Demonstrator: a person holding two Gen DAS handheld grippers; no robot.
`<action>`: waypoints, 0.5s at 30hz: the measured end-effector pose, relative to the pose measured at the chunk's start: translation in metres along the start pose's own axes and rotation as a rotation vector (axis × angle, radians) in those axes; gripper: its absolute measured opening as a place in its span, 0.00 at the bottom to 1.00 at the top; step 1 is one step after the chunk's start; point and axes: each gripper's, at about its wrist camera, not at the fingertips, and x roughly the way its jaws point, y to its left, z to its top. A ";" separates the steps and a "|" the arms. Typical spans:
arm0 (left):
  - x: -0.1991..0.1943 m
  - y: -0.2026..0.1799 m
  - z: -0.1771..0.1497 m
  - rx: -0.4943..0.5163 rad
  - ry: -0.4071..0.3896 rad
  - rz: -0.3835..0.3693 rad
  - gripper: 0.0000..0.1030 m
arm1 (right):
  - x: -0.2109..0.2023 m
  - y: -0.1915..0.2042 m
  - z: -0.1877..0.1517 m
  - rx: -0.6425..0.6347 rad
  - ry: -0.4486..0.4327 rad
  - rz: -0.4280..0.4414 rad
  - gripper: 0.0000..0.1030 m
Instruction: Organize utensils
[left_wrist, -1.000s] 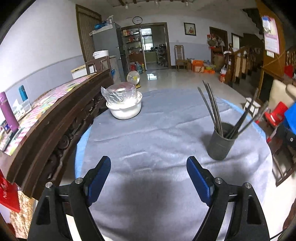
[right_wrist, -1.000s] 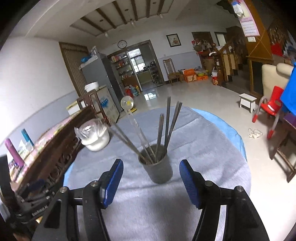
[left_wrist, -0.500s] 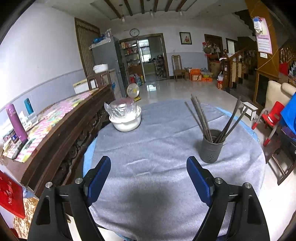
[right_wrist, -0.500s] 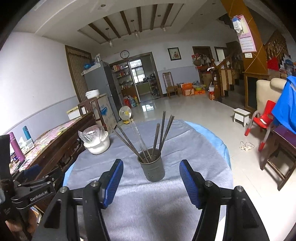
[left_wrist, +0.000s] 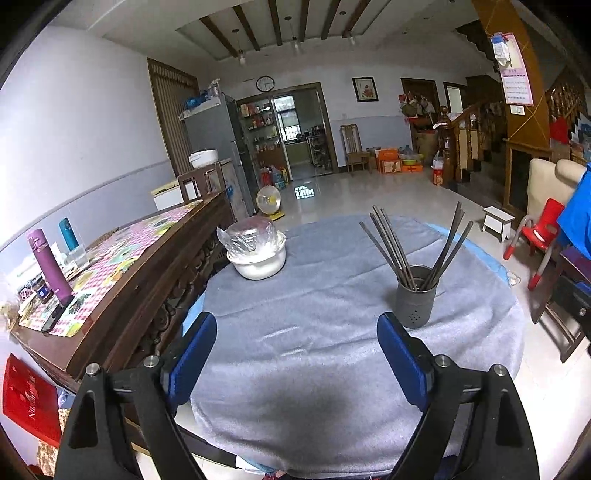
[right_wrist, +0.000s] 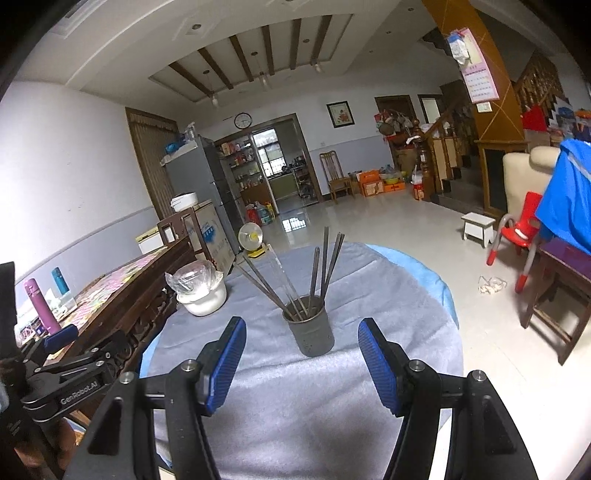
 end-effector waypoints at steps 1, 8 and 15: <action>-0.001 0.000 -0.001 0.002 0.002 0.001 0.86 | 0.002 0.000 -0.001 0.005 0.008 -0.006 0.66; -0.006 0.000 -0.005 0.000 0.009 0.006 0.87 | 0.004 0.001 -0.012 0.016 0.023 -0.016 0.66; -0.006 0.000 -0.008 0.012 0.016 -0.012 0.87 | 0.008 -0.002 -0.019 0.043 0.023 -0.034 0.66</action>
